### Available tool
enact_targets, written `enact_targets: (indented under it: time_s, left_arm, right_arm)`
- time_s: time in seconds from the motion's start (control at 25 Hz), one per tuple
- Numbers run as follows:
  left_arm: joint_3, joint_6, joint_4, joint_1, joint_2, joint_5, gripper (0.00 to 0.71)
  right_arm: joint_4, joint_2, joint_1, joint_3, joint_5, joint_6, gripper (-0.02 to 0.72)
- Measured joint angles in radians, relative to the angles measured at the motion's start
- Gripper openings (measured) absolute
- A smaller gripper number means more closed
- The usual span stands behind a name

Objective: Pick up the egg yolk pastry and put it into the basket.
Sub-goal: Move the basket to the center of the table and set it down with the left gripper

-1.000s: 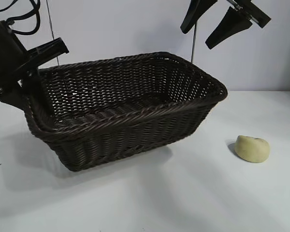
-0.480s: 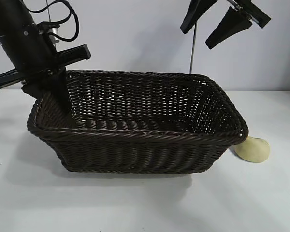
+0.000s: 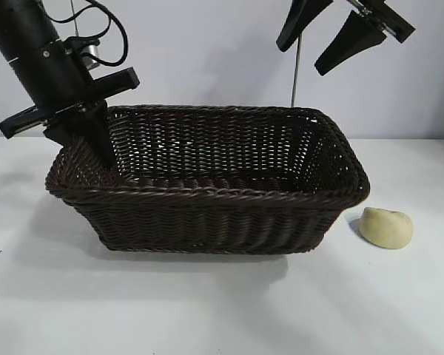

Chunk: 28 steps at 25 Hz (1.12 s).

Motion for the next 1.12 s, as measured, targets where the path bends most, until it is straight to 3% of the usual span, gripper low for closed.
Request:
enact_targets:
  time_s: [0.72,1.12]
  left_arm:
    - [0.000,0.087,-0.010,0.008,0.020,-0.031,0.099]
    - [0.000,0.089,-0.011,0.008,0.106,-0.044,0.099]
  right_arm:
    - [0.000,0.000,0.000,0.000,0.000,0.000,0.444]
    - [0.000,0.000,0.000,0.000,-0.001,0.000,0.444]
